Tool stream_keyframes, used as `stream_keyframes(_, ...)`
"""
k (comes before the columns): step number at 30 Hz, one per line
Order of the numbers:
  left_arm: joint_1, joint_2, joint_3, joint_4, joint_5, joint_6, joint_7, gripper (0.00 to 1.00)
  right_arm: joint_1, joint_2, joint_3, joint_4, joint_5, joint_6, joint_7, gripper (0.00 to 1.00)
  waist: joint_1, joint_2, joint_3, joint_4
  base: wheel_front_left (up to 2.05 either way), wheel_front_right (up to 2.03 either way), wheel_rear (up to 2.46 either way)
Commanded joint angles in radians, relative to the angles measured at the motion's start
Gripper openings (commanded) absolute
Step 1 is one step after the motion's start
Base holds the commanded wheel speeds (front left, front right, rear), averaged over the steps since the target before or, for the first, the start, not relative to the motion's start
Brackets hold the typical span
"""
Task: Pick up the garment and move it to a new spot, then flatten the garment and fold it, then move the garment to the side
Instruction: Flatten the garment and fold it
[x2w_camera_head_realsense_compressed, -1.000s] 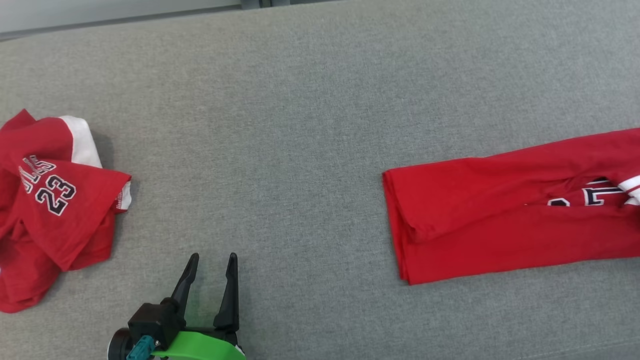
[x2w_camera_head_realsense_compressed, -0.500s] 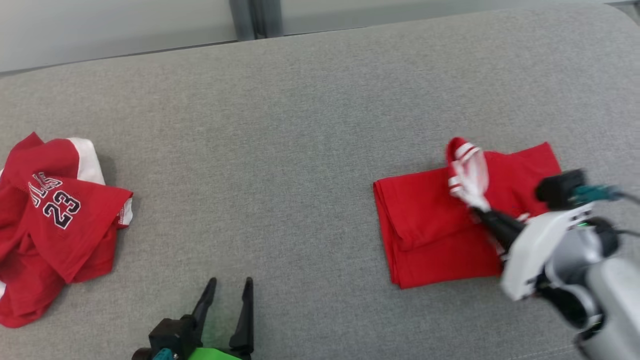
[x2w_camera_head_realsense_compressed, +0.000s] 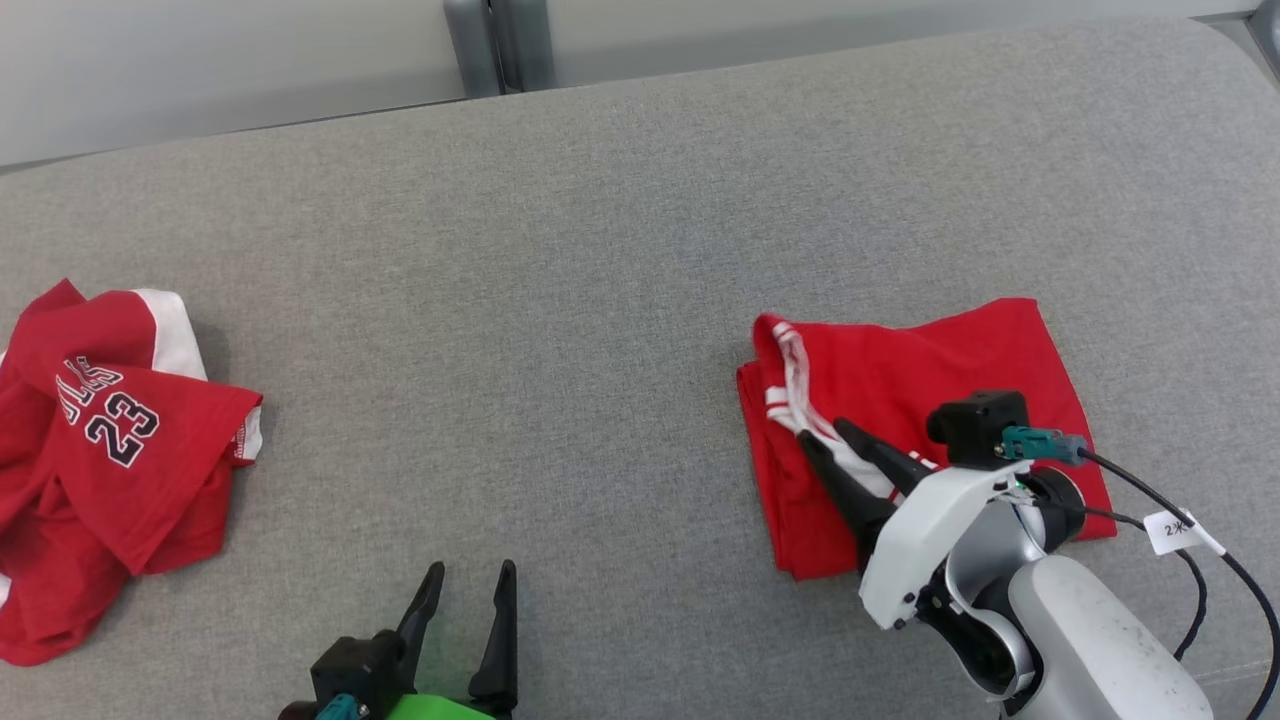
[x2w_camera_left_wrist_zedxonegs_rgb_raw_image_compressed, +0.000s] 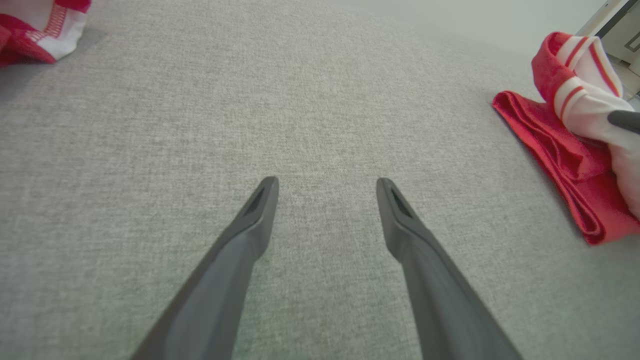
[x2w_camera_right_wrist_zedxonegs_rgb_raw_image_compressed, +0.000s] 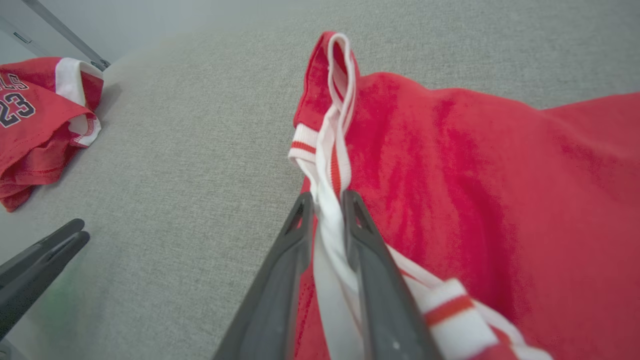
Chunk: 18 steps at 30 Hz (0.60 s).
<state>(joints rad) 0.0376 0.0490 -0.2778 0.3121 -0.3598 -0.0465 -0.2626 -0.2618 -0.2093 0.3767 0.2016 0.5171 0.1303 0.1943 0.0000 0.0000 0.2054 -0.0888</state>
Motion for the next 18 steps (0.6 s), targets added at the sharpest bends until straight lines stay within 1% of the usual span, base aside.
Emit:
stream_keyframes(1,0.004,0.003,-0.003,0.001,-0.007,0.004,-0.003,1.00,0.004,0.003,0.007,-0.021,0.003,0.001,-0.029,1.00,0.0000,0.0000,-0.010,0.006,0.00,0.00,0.00)
stream_keyframes(3,0.015,0.003,-0.003,-0.002,-0.013,0.005,-0.003,1.00,0.028,-0.013,-0.001,-0.069,-0.019,0.001,-0.116,1.00,0.0000,0.0000,-0.036,0.013,0.00,0.00,0.00)
stream_keyframes(5,0.032,0.003,0.003,-0.024,-0.021,0.002,-0.003,1.00,0.091,-0.003,-0.043,-0.111,-0.024,0.000,-0.209,1.00,0.0000,0.0000,-0.074,0.024,0.00,0.00,0.00)
stream_keyframes(7,0.050,0.003,0.021,-0.051,-0.022,0.008,-0.003,1.00,0.150,0.007,-0.084,-0.165,-0.034,0.001,-0.288,1.00,0.0000,0.0000,-0.100,0.029,0.00,0.00,0.00)
stream_keyframes(9,0.064,0.003,0.046,-0.079,-0.014,0.013,-0.003,1.00,0.203,0.006,-0.141,-0.201,-0.059,0.001,-0.367,1.00,0.0000,0.0000,-0.115,0.029,0.00,0.00,0.00)
stream_keyframes(10,0.068,0.003,0.058,-0.097,-0.013,0.011,-0.003,1.00,0.235,0.006,-0.181,-0.200,-0.092,0.001,-0.400,1.00,0.0000,0.0000,-0.121,0.027,0.00,0.00,0.00)
stream_keyframes(11,0.072,0.003,0.066,-0.109,-0.009,0.011,-0.003,1.00,0.256,-0.007,-0.208,-0.195,-0.144,0.001,-0.421,1.00,0.0000,0.0000,-0.124,0.026,0.00,0.00,0.00)
stream_keyframes(12,0.077,0.003,0.074,-0.122,-0.003,0.008,-0.003,1.00,0.273,-0.023,-0.231,-0.186,-0.223,0.001,-0.440,1.00,0.0000,0.0000,-0.131,0.025,0.00,0.00,0.00)
stream_keyframes(15,0.091,0.003,0.097,-0.152,0.012,-0.001,-0.003,1.00,0.321,0.013,-0.320,-0.151,-0.321,0.001,-0.459,1.00,0.0000,0.0000,-0.146,0.022,0.00,0.00,0.00)
stream_keyframes(17,0.105,0.003,0.113,-0.166,0.015,-0.006,-0.003,1.00,0.337,0.023,-0.389,-0.169,-0.380,0.000,-0.459,1.00,0.0000,0.0000,-0.157,0.022,0.00,0.00,0.00)
stream_keyframes(18,0.112,0.003,0.125,-0.173,0.021,-0.005,-0.003,1.00,0.359,0.038,-0.419,-0.176,-0.403,0.000,-0.459,1.00,0.0000,0.0000,-0.163,0.023,0.00,0.00,0.00)
